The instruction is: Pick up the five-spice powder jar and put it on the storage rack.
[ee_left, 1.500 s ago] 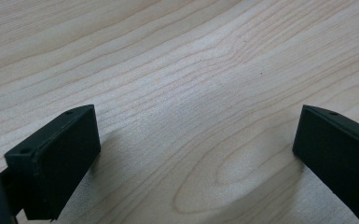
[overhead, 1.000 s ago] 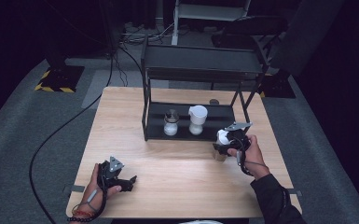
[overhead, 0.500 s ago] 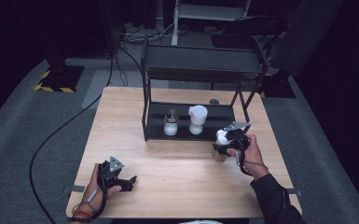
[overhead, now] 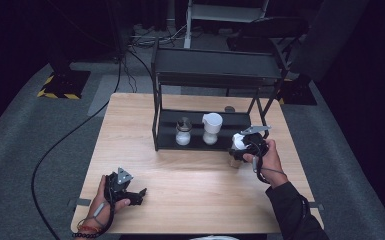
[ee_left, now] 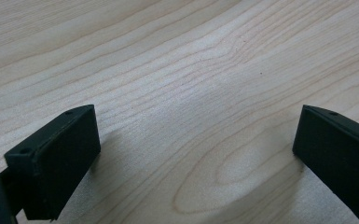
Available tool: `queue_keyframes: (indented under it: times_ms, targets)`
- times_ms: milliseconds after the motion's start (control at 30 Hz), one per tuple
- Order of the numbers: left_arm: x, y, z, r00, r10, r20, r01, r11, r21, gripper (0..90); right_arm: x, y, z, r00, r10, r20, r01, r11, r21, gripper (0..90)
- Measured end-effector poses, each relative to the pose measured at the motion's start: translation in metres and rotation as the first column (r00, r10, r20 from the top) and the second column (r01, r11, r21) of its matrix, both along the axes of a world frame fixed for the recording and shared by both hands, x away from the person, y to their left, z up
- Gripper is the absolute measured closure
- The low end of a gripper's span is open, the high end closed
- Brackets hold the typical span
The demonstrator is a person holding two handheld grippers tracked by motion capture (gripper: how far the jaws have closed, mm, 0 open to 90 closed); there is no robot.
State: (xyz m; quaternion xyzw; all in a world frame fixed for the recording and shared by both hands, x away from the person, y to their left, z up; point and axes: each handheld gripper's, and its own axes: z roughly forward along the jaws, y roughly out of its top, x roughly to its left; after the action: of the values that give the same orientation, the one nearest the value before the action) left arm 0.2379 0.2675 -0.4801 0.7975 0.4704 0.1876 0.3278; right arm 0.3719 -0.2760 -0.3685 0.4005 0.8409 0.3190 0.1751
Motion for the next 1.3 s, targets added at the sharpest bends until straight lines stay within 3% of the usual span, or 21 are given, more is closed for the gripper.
queue_keyframes:
  times_ms: [367,1300]
  targets:
    - [0.000,0.000,0.000,1.0000,0.000,0.000,0.000,1.0000,0.000,0.7,0.010,0.004,0.008,1.0000,-0.001,-0.003,0.001,1.0000,-0.008,30.3]
    - [0.000,0.000,0.000,1.0000,0.000,0.000,0.000,1.0000,0.000,0.7,0.047,0.021,0.017,0.9968,-0.079,0.001,0.079,0.9953,-0.056,30.4]
